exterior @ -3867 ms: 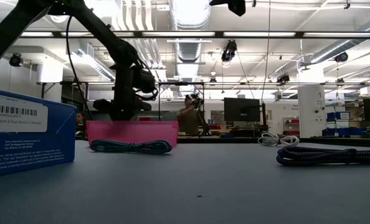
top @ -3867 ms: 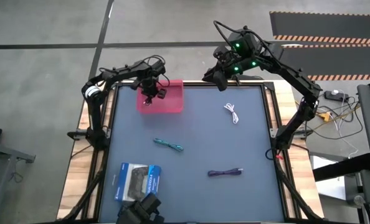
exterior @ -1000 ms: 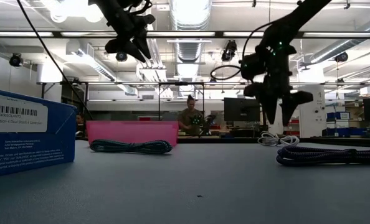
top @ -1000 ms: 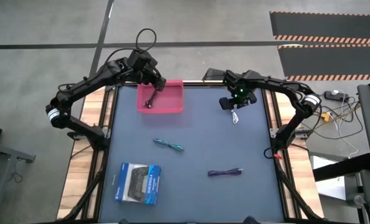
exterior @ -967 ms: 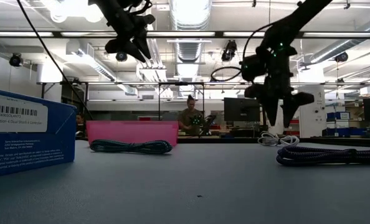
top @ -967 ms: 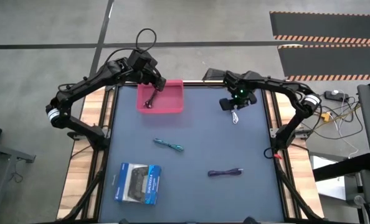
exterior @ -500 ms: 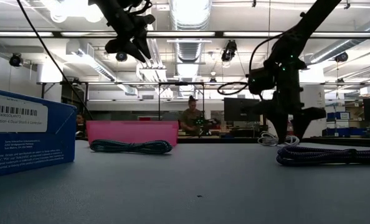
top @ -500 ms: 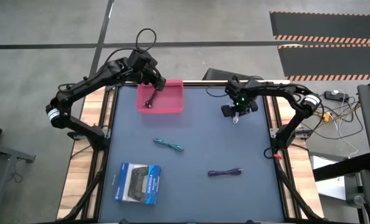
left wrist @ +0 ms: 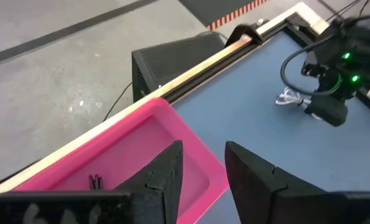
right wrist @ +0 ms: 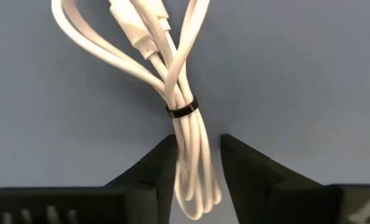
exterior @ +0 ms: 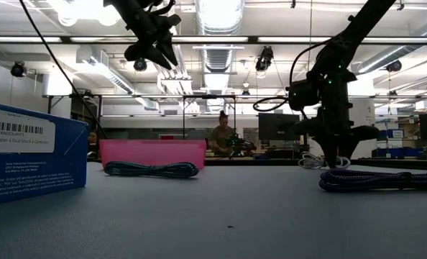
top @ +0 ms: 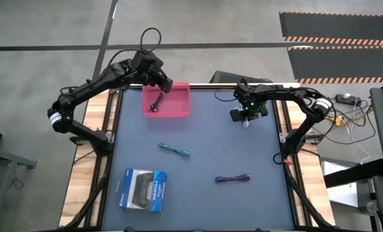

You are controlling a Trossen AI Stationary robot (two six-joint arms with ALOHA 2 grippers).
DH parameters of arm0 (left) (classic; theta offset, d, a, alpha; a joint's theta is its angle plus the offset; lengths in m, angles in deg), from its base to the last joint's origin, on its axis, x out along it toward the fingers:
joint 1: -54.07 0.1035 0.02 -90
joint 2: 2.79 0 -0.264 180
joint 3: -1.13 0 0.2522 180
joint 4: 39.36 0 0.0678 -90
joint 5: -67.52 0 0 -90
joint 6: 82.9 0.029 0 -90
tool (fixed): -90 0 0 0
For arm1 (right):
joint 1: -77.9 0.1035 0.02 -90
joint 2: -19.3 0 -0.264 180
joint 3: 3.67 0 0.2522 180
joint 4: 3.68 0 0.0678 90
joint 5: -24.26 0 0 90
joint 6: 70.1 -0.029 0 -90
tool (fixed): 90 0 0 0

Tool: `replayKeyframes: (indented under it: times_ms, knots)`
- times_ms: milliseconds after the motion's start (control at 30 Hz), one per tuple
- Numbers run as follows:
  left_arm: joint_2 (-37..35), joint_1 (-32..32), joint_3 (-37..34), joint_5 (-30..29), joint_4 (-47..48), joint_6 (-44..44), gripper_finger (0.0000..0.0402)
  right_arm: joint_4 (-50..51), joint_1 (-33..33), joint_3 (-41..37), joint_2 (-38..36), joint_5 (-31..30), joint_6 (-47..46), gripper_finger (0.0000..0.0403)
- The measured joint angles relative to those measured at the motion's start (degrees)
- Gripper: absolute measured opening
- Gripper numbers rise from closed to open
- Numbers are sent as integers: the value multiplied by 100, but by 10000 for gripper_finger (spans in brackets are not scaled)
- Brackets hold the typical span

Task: Pick and place USB-C Cables
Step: Put the white charger cable into the pink bin

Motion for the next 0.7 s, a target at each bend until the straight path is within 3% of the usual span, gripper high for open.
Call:
replayKeyframes:
  times_ms: [367,700]
  knots:
    - [0,-142,11,4,-409,-15,102,-55,2,0,-6,48,80,18]
    - [0,-267,11,9,-460,-15,102,-125,15,-4,-404,104,79,14]
